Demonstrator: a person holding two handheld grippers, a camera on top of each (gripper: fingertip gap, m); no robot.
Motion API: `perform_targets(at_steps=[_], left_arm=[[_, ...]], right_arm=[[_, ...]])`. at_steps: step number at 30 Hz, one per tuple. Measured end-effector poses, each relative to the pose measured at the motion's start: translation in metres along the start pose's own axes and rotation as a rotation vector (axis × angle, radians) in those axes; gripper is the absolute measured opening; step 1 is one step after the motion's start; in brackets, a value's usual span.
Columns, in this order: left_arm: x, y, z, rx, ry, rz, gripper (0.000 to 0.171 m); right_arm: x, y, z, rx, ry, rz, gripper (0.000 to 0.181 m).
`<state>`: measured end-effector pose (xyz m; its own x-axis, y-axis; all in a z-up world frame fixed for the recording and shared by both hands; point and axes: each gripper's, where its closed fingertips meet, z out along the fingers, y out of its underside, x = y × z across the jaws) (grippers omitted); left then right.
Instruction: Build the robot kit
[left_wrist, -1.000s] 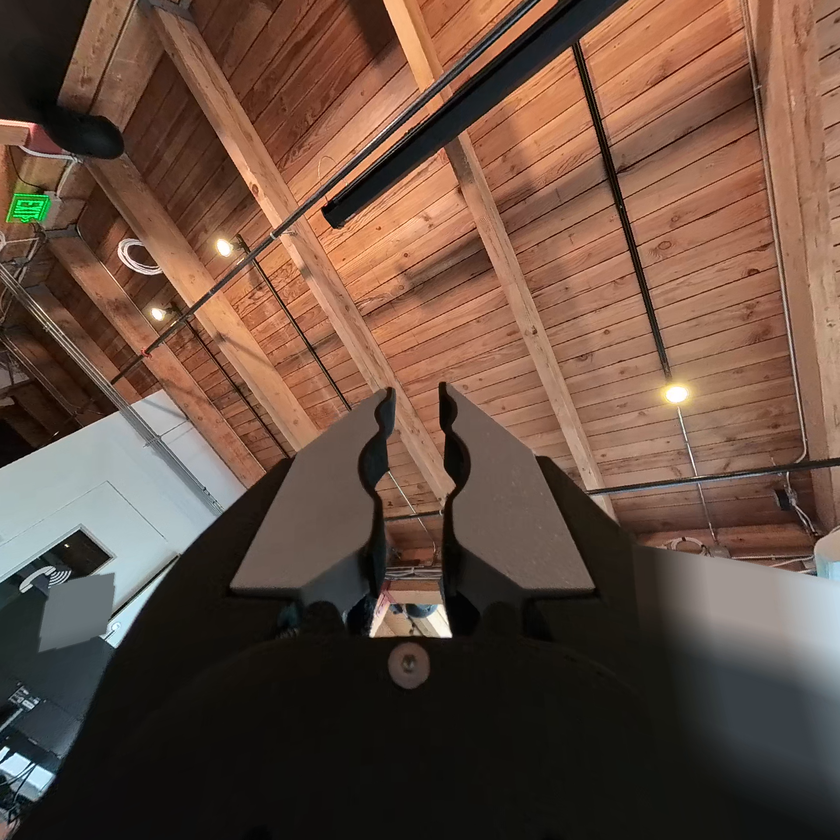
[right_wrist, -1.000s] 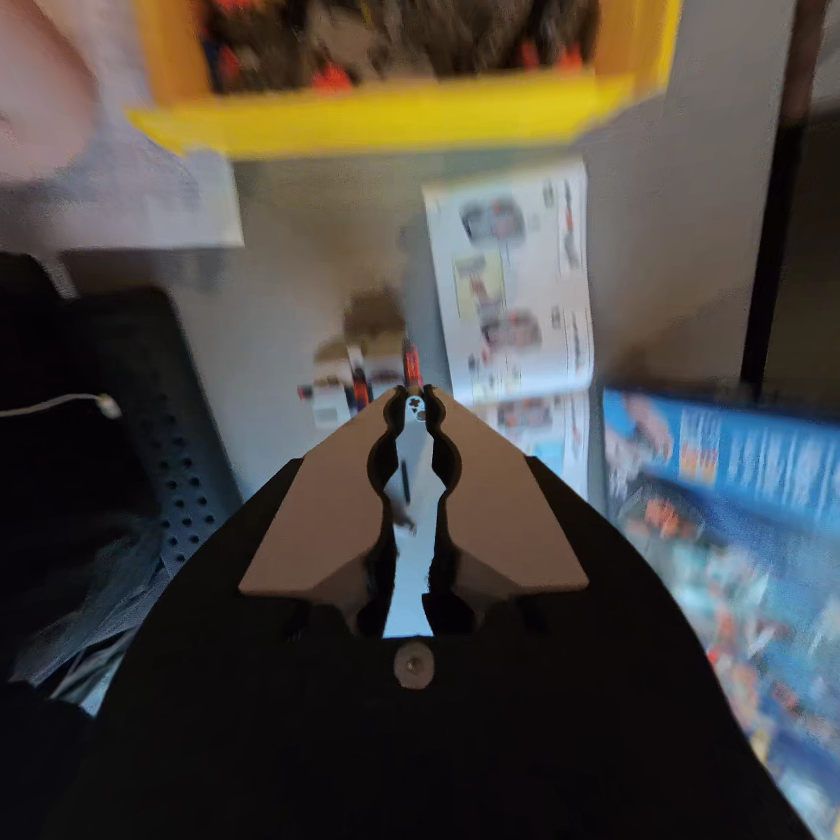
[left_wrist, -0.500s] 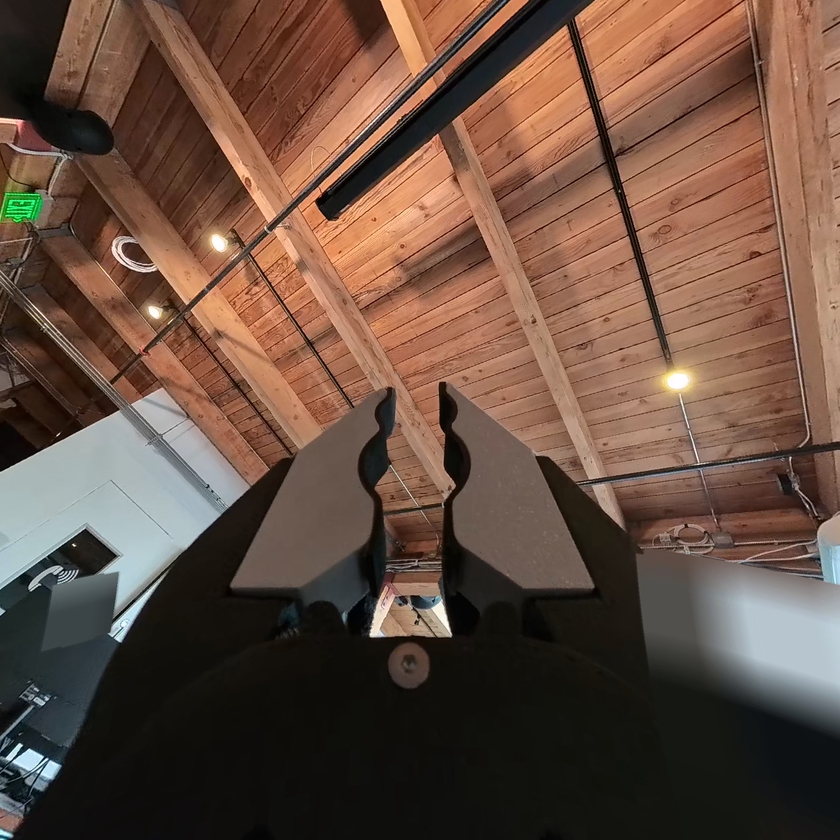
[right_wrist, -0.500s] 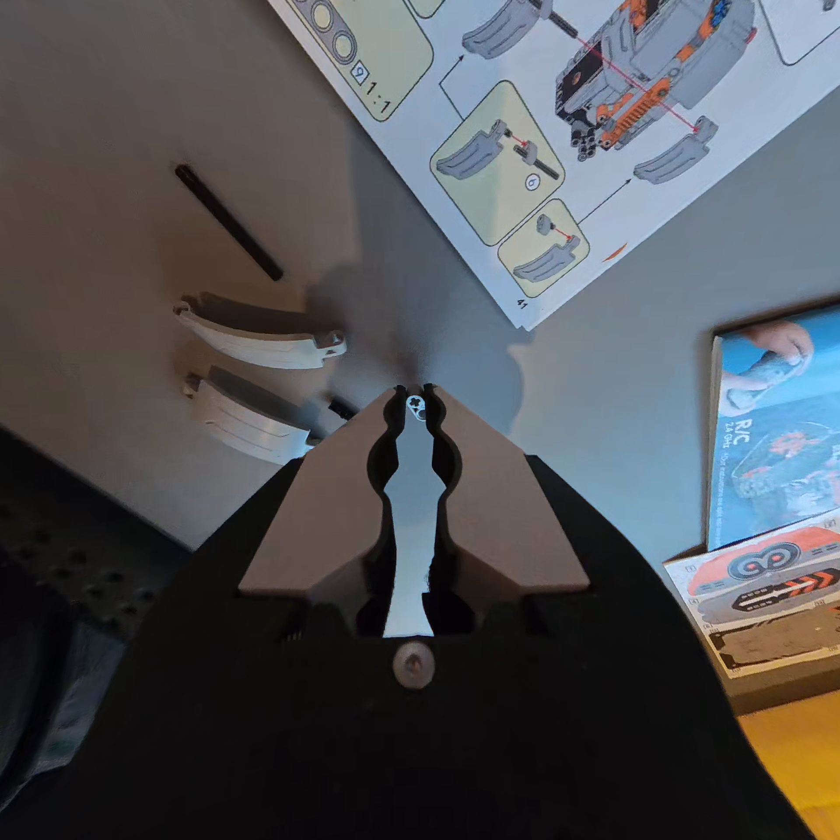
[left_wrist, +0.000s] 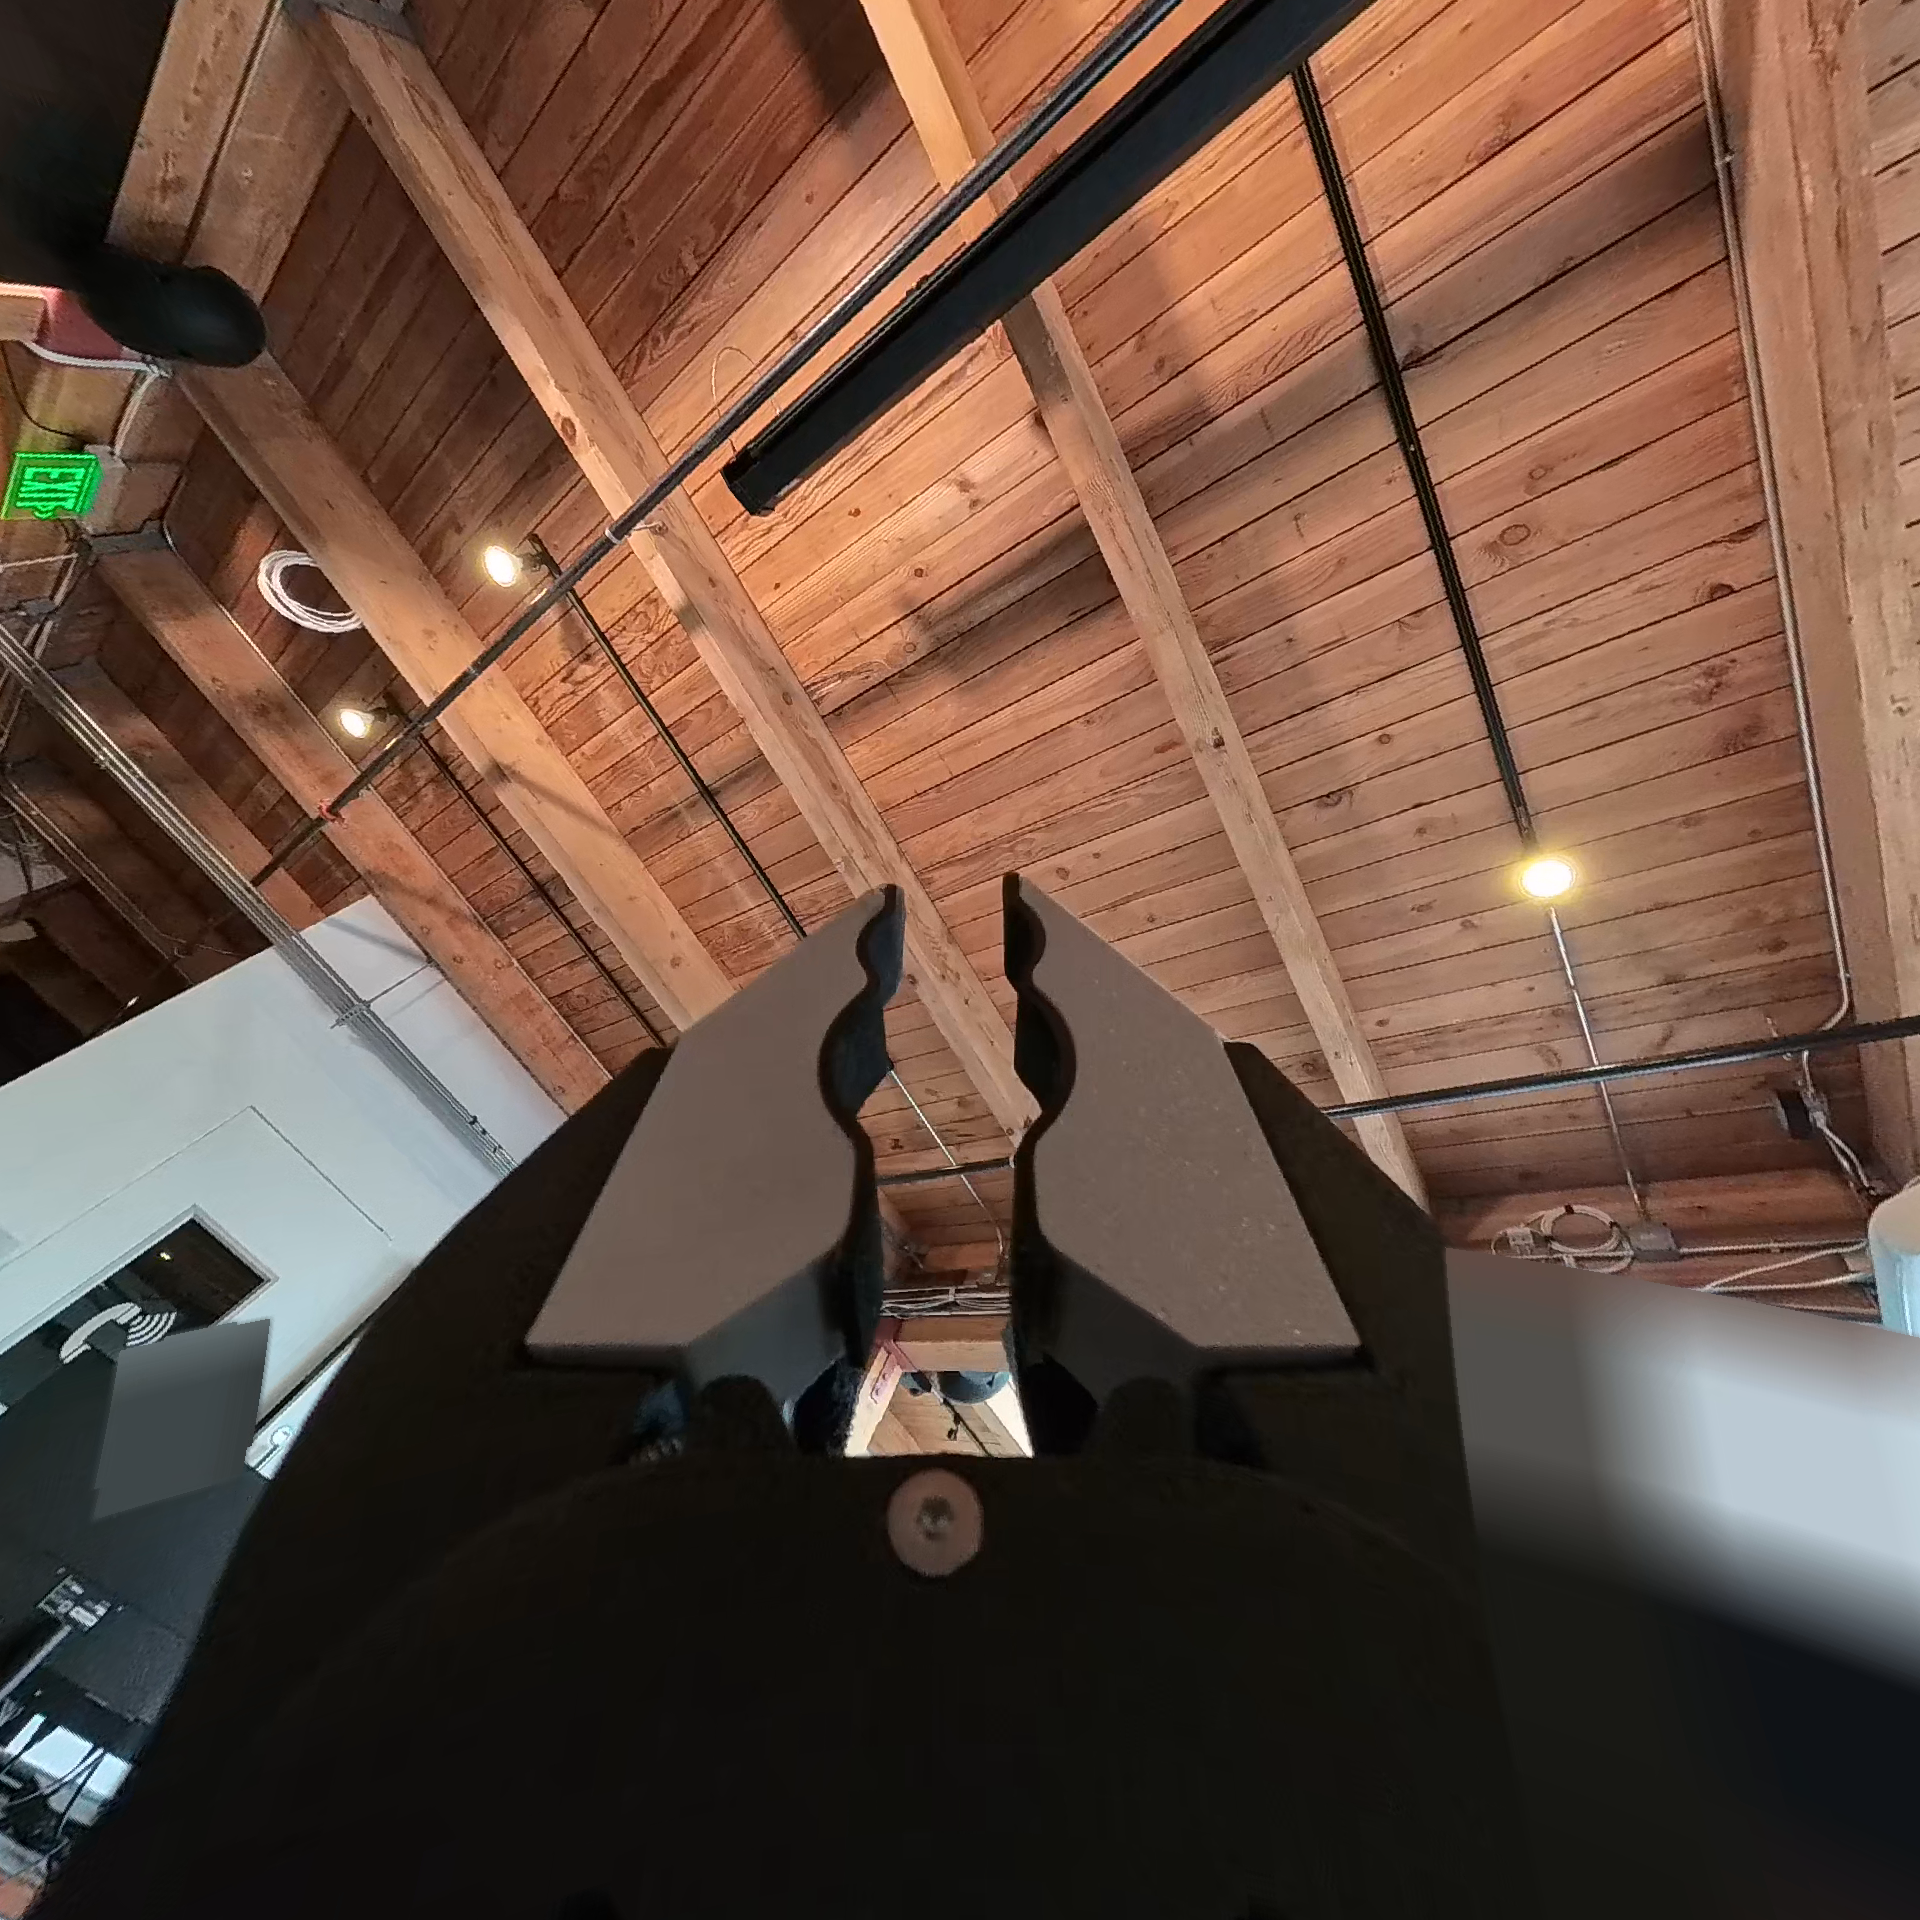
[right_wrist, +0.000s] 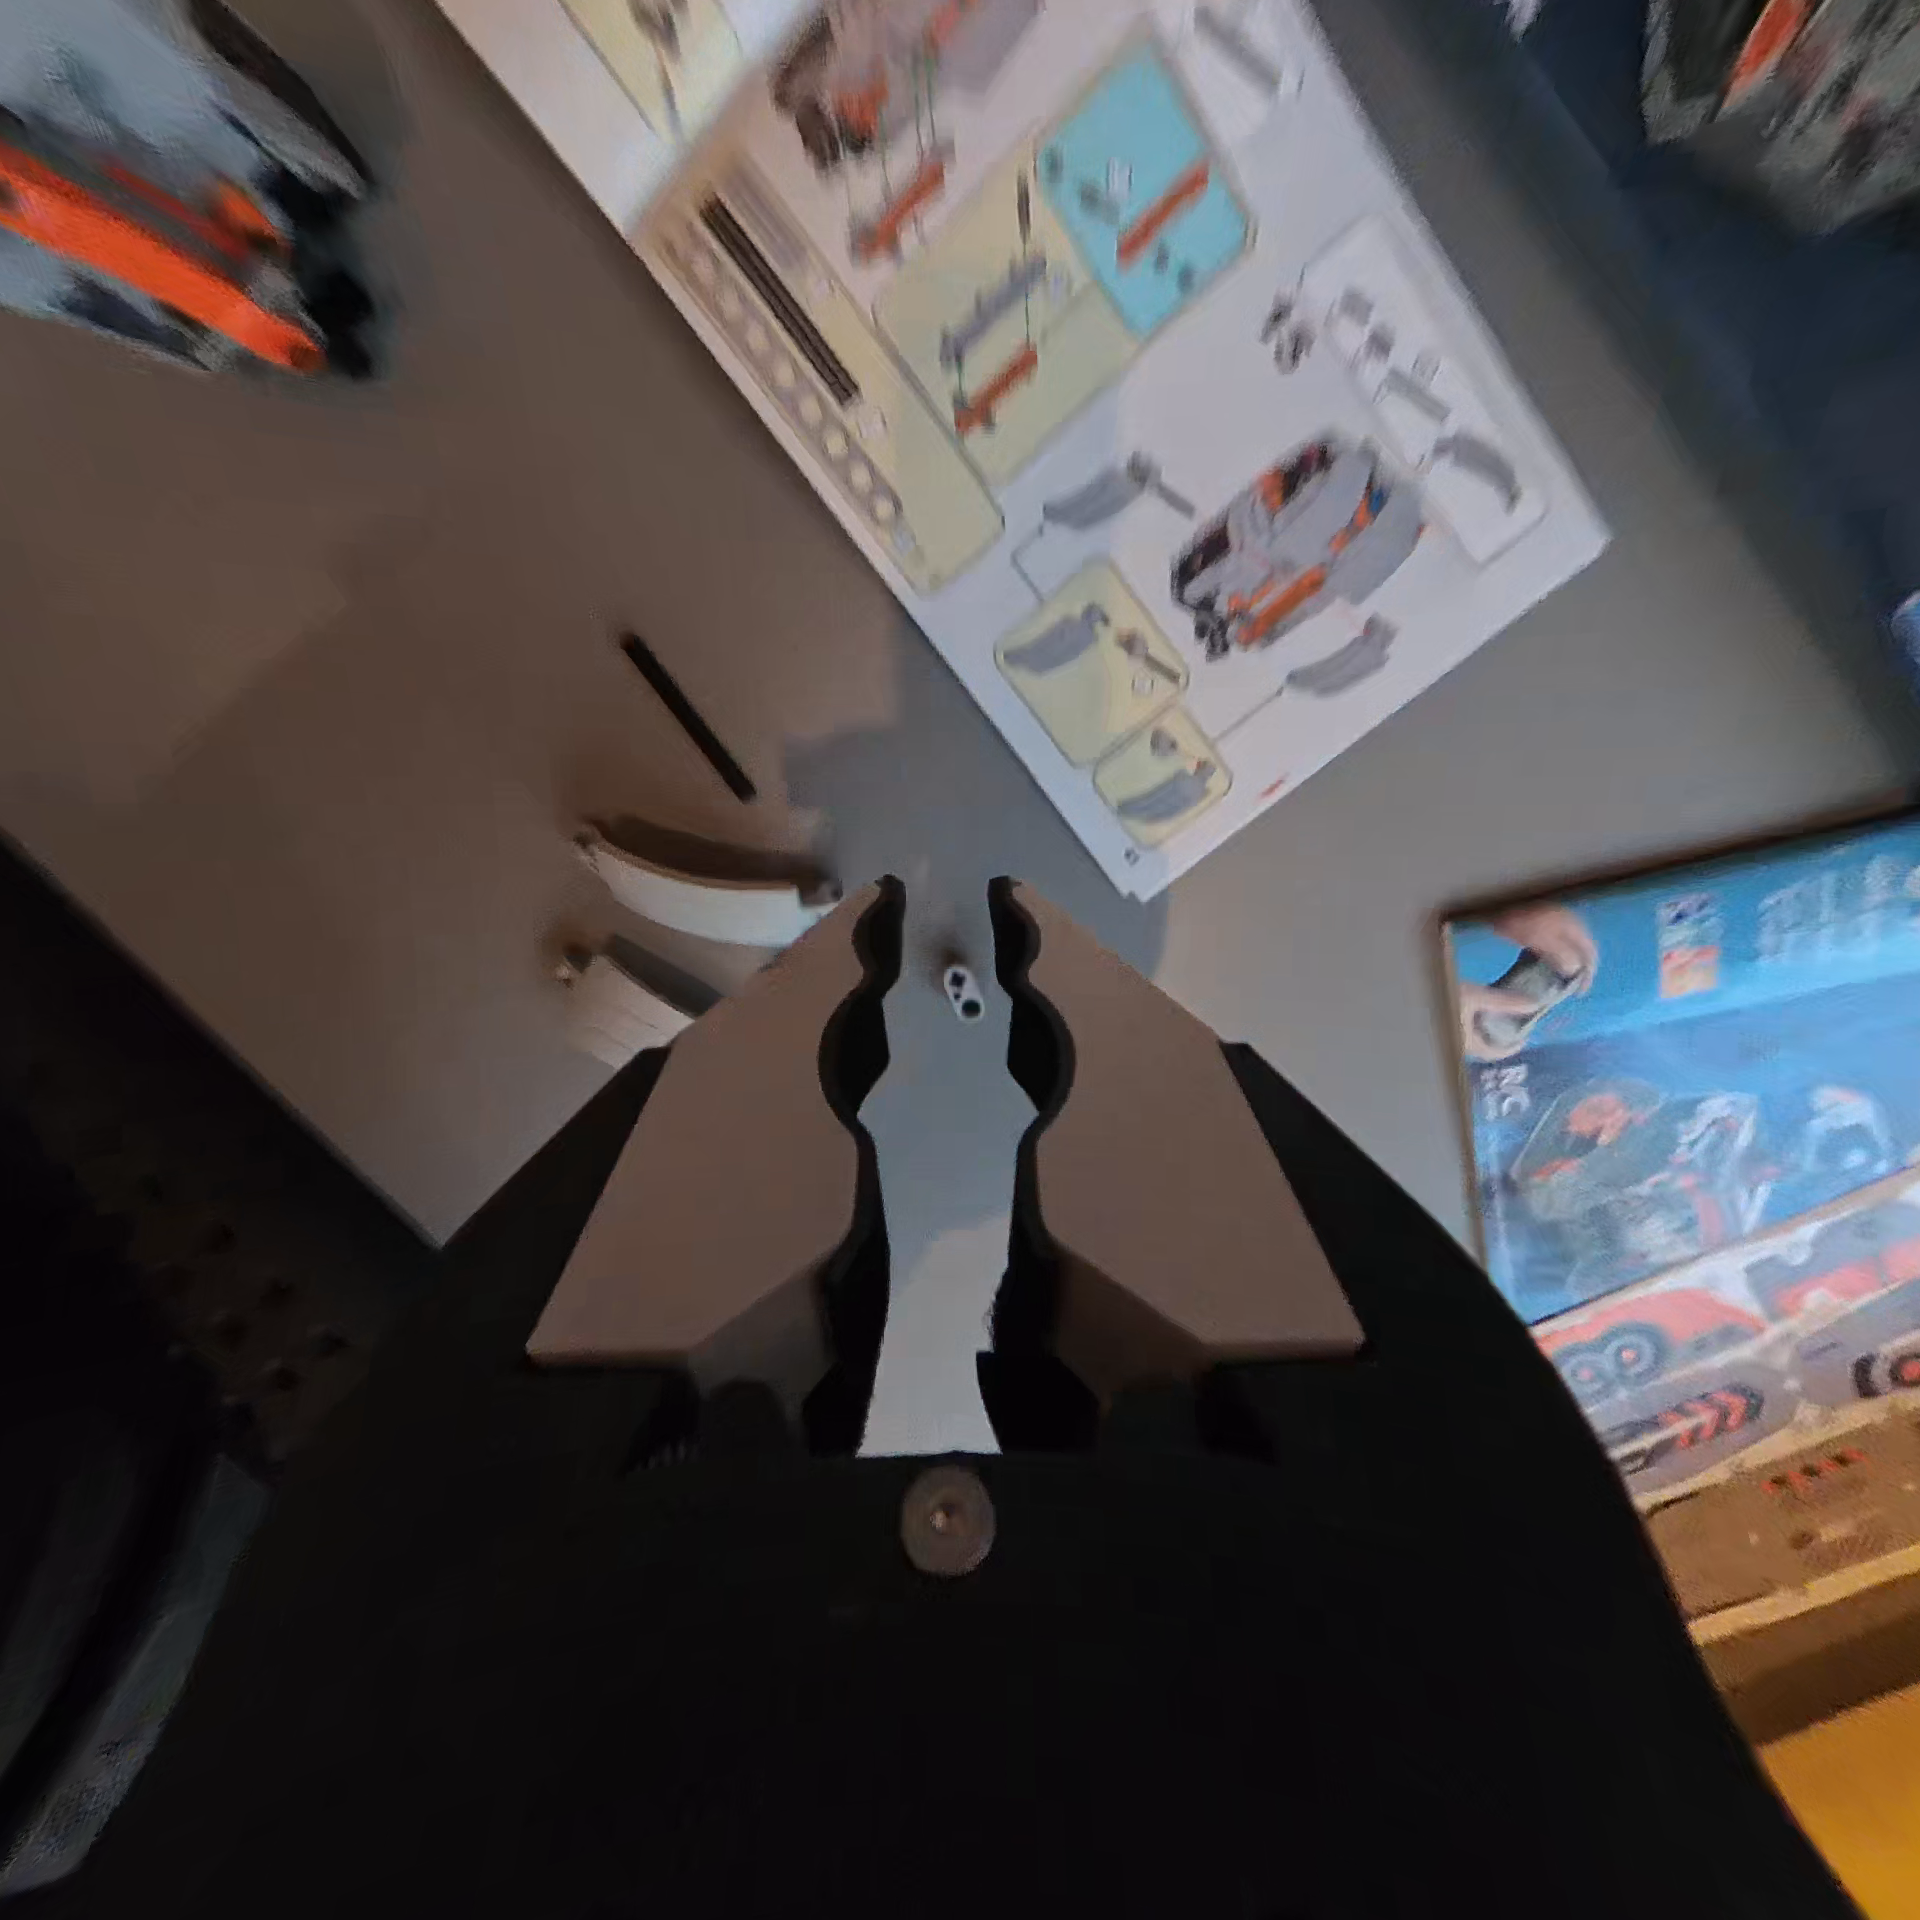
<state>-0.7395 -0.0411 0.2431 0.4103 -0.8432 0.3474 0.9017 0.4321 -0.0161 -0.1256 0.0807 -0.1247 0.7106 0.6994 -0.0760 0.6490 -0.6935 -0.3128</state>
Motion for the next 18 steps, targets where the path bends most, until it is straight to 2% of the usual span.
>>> perform_targets(at_steps=[4,6,8,12,15,18], left_arm=[[0.000,-0.001,0.000,0.004,0.000,0.002,0.016],[0.001,0.000,0.000,0.002,0.000,0.005,0.016],[0.000,0.001,0.000,-0.002,0.000,0.000,0.016],[-0.003,0.000,0.000,-0.003,0.000,-0.027,0.017],[-0.003,-0.003,-0.001,0.005,0.001,-0.028,0.016],[-0.002,-0.008,-0.002,0.014,0.003,-0.024,0.016]], right_arm=[[-0.040,-0.083,-0.056,0.359,-0.085,-0.172,0.025],[-0.076,-0.120,-0.074,0.443,-0.193,-0.248,0.049],[-0.109,-0.153,-0.076,0.414,-0.273,-0.328,0.054],[-0.165,-0.229,-0.056,0.340,-0.248,-0.606,0.049],[-0.201,-0.274,-0.017,0.202,-0.232,-0.791,0.041],[-0.214,-0.306,0.039,0.013,-0.153,-0.919,0.037]])
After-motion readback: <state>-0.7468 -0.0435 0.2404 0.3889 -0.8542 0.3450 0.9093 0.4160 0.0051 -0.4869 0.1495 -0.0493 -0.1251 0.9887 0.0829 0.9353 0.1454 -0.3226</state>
